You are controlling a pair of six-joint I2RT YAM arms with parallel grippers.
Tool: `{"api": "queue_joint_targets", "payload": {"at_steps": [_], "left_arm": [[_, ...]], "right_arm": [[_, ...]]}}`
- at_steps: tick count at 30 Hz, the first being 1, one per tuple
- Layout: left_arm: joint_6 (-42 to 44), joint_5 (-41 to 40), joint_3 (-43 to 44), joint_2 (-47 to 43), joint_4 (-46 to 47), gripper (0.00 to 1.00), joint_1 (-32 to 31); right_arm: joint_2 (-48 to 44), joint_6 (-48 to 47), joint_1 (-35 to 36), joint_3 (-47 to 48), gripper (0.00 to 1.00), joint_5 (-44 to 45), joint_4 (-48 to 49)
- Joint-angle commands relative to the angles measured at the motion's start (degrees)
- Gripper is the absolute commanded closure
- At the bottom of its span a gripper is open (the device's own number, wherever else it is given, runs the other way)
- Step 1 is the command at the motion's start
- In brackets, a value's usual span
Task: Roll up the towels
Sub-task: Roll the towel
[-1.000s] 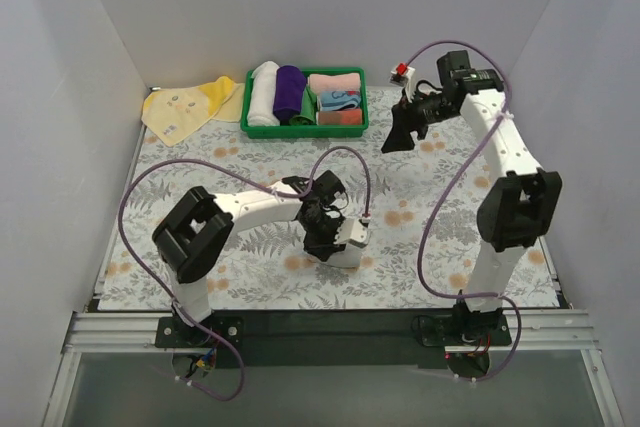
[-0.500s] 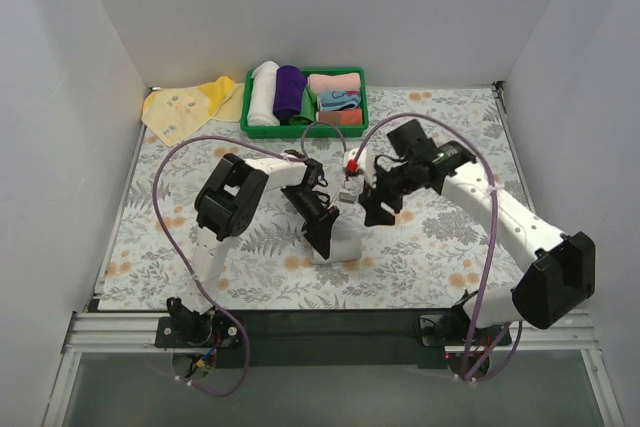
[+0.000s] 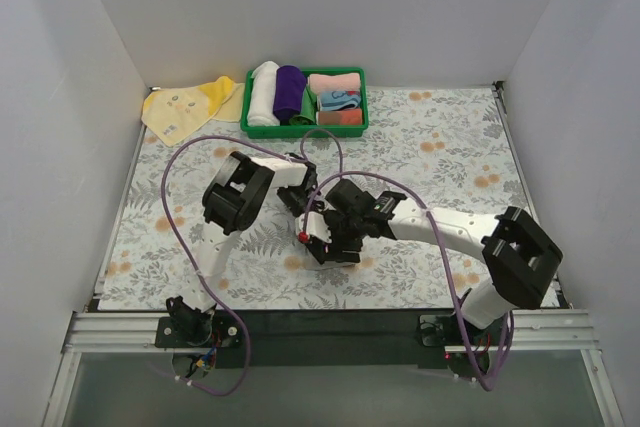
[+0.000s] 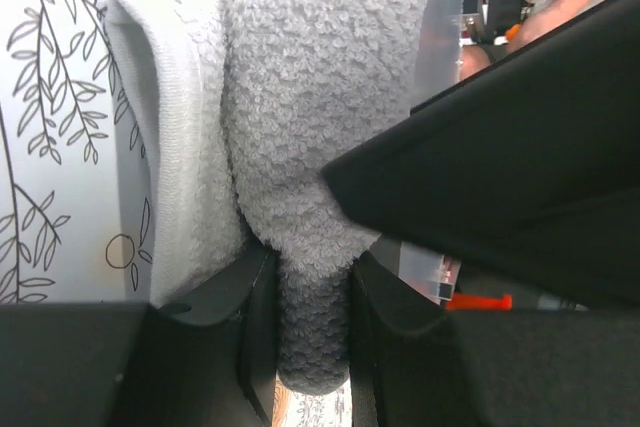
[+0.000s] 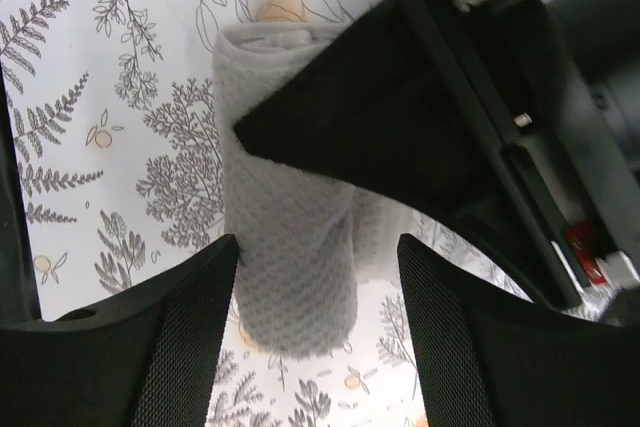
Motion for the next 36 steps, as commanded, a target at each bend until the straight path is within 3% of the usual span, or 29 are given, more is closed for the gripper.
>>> {"api": "queue_joint_targets", "payload": {"at_steps": [1,4,5,7,8,10,11,14,15,20,21,27,31,34,36], "left_arm": [[4.18,-17.19,-2.05,4.46,8.43,0.8,0.49],[4.27,-16.84,-1.96,4.29,8.96,0.79,1.01],[4.35,-16.31,-1.96,4.2,8.96,0.79,1.19],[4.27,-15.78,-2.22,3.76,9.49,0.78,1.89],[3.92,-15.43,-2.49,2.89,10.62,0.77,2.15],[3.3,-14.82,-3.71,1.39,12.03,0.7,3.3],[2.52,-14.47,-4.24,-0.7,13.95,0.68,3.82],[2.07,-13.5,-6.27,-5.44,16.42,0.6,6.98],[1.63,-12.97,-6.7,-6.69,17.13,0.51,9.17],[0.67,-9.98,-9.08,-15.2,20.72,0.43,17.7],[0.4,-9.72,-9.69,-16.62,21.52,0.35,20.24],[-1.71,-12.17,-16.1,-28.65,27.85,0.34,28.08],[3.03,-16.91,-24.44,-42.53,33.03,0.29,27.21],[8.3,-24.63,-32.09,-54.22,36.55,0.28,20.2],[11.38,-31.93,-39.35,-63.45,41.73,0.28,11.33]], "right_arm": [[1.98,-0.44,1.4,-1.4,0.4,-0.76,6.12],[4.62,-0.97,1.75,-1.84,0.52,-2.08,6.13],[5.58,-1.05,1.66,-2.01,0.61,-2.78,6.13],[6.38,-1.23,1.66,-2.28,0.71,-3.75,5.87],[7.34,-1.23,1.66,-2.28,0.83,-5.06,5.52],[8.31,-1.32,1.75,-1.49,0.97,-6.56,3.59],[8.93,-1.23,1.58,-1.23,0.99,-8.31,2.8],[10.07,-0.35,0.52,0.26,0.99,-12.7,-0.72],[10.51,0.0,0.09,0.7,0.99,-13.94,-1.77],[14.29,3.15,-4.47,3.52,0.99,-22.54,-7.23],[14.82,3.77,-5.19,4.04,0.99,-23.61,-7.41],[20.17,7.73,-9.67,9.48,0.99,-31.43,-10.29],[27.03,6.86,-12.83,15.45,0.99,-37.41,-15.92],[32.65,4.76,-14.5,19.94,0.99,-40.93,-20.58],[36.34,4.05,-15.38,21.79,0.99,-42.6,-23.56]]}}
